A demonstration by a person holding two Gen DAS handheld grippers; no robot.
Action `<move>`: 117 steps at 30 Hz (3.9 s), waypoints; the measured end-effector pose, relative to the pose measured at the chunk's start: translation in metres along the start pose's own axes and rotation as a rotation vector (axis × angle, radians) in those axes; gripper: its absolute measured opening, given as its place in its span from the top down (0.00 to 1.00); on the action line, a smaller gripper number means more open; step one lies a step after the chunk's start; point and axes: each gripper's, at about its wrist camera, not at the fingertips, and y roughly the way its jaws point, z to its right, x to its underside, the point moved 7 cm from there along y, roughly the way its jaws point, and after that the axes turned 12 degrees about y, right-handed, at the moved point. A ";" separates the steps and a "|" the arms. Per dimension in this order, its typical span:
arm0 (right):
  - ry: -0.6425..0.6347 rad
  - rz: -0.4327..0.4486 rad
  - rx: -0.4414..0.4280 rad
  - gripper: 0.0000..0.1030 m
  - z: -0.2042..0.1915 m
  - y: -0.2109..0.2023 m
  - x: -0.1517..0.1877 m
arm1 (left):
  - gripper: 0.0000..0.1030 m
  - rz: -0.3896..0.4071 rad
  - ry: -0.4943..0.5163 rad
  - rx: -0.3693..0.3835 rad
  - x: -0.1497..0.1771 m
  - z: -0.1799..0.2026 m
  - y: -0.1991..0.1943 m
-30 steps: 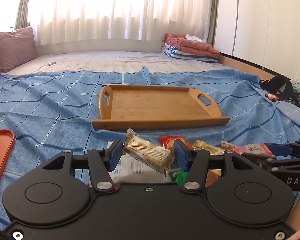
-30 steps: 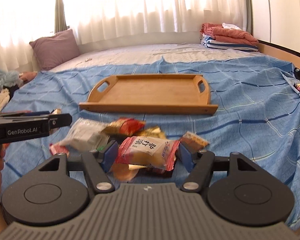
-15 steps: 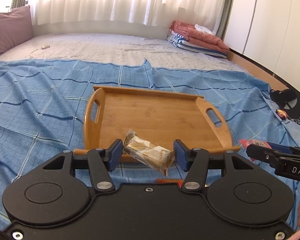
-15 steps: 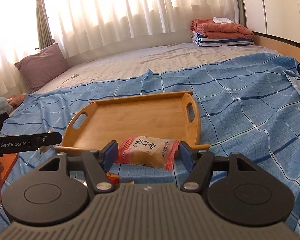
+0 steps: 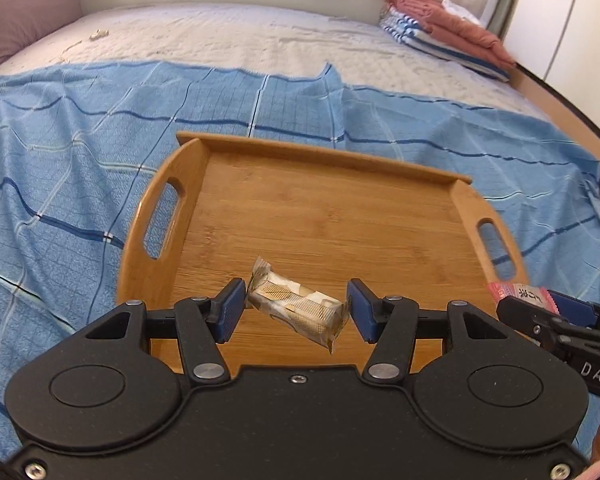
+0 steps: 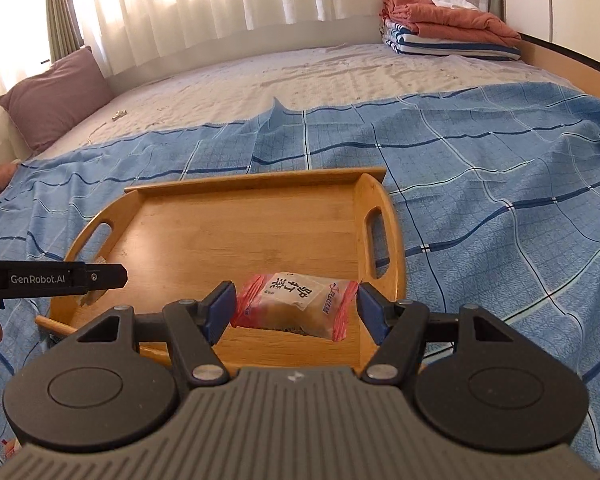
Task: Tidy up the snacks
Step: 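Carry both snacks over the wooden tray and open both grippers, then withdraw both grippers from the tray back toward the snack pile, then reach the left gripper to the red biscuit pack while the right reaches the gold packet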
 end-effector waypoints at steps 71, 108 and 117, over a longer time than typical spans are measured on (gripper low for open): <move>-0.187 0.055 -0.063 0.01 -0.037 -0.123 0.152 | 0.00 0.170 0.193 0.003 0.191 -0.005 -0.167; -0.300 0.047 -0.014 0.01 -0.053 -0.095 0.154 | 0.11 0.221 0.330 -0.066 0.233 -0.025 -0.140; -0.262 0.017 -0.028 0.03 -0.051 -0.085 0.155 | 0.16 0.181 0.276 0.001 0.234 -0.037 -0.133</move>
